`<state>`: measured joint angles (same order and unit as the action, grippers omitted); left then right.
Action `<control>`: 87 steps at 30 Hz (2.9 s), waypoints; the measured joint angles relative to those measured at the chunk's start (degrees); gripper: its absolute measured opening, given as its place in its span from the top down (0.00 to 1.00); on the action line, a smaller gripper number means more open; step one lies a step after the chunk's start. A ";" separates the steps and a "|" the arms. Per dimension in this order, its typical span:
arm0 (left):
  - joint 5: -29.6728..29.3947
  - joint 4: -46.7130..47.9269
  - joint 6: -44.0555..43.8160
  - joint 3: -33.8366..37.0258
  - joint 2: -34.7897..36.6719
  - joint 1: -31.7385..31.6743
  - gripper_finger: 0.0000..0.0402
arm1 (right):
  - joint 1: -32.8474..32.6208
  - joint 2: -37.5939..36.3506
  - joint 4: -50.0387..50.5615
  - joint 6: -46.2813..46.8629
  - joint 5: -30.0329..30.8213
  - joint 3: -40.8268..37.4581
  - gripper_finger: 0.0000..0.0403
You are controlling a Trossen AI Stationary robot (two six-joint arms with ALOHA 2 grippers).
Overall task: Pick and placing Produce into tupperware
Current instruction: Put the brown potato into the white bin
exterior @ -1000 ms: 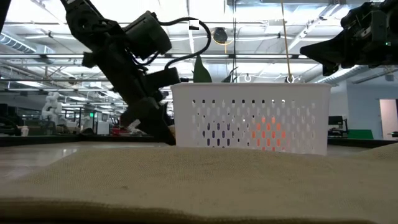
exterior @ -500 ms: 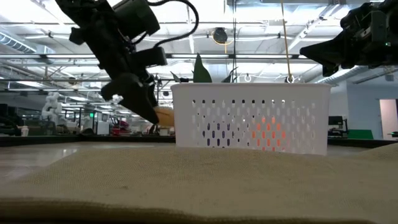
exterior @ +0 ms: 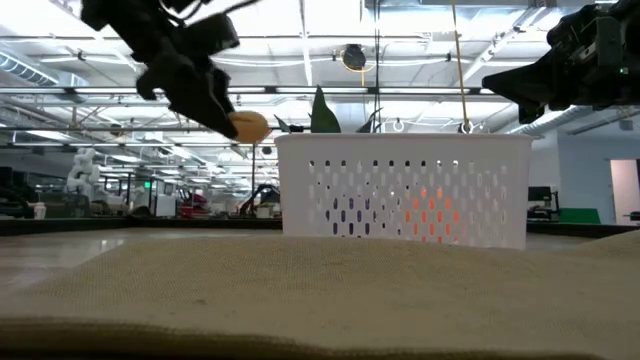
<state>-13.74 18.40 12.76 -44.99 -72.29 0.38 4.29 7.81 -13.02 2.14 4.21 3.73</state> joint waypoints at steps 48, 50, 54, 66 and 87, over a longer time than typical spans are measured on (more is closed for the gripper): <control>17.49 -17.28 -3.49 11.13 16.24 0.06 0.55 | -0.01 0.11 -0.46 0.04 0.00 0.00 1.00; 19.01 -16.56 -2.64 8.26 13.70 0.07 0.55 | 0.00 0.11 -0.45 0.03 0.00 0.00 1.00; 21.09 -14.41 -0.89 2.70 8.57 0.04 0.55 | 0.01 0.11 -0.46 0.02 0.00 0.00 1.00; 21.27 -5.06 2.82 -13.11 -6.95 0.51 0.55 | 0.00 0.13 -0.48 0.17 0.00 0.00 1.00; 17.21 25.53 3.65 -48.52 -30.59 4.99 0.55 | -0.01 0.14 -2.29 1.72 0.00 0.00 1.00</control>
<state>3.46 43.93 16.40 -93.51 -102.88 5.37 4.28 7.95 -15.31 3.86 4.21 3.73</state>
